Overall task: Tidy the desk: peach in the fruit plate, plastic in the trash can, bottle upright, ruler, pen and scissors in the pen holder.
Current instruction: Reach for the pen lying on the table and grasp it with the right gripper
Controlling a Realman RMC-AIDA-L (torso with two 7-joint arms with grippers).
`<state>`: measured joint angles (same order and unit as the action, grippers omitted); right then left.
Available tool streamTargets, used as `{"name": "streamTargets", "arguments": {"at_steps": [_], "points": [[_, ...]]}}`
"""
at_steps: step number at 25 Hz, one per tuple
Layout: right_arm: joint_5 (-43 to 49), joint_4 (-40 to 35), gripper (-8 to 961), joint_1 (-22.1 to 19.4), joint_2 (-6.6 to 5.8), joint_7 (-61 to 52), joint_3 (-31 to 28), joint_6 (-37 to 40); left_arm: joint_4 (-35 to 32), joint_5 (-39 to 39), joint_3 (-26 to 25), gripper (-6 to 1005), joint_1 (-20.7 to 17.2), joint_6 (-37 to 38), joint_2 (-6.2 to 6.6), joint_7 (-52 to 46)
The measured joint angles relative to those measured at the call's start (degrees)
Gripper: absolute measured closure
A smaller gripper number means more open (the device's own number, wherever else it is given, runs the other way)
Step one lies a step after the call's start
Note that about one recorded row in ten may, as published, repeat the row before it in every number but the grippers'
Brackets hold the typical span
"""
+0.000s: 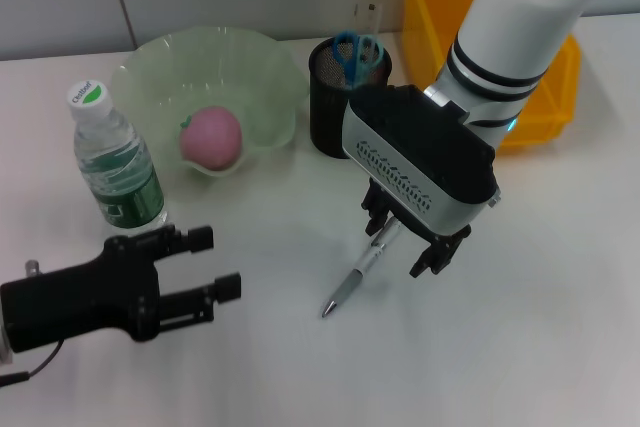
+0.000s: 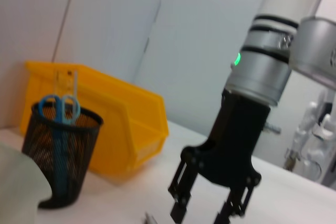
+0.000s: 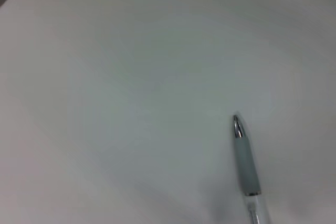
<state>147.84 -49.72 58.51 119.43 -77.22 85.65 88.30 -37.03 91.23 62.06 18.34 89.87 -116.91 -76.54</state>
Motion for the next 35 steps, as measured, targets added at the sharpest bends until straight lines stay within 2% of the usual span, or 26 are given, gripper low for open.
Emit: {"name": "streamTargets", "arguments": {"at_steps": [7, 18, 35], "points": [[-0.36, -0.16, 299, -0.57, 0.17, 0.03, 1.62, -0.39, -1.30, 2.67, -0.32, 232, -0.51, 2.15, 0.74, -0.25], [-1.01, 0.27, 301, -0.33, 0.19, 2.88, 2.28, -1.58, -1.99, 2.68, -1.04, 236, -0.68, 2.47, 0.75, -0.81], [-2.31, 7.74, 323, 2.65, 0.18, 7.27, 5.49, -9.43, -1.69, 2.06, -3.37, 242, -1.64, 3.18, -1.02, -1.40]]}}
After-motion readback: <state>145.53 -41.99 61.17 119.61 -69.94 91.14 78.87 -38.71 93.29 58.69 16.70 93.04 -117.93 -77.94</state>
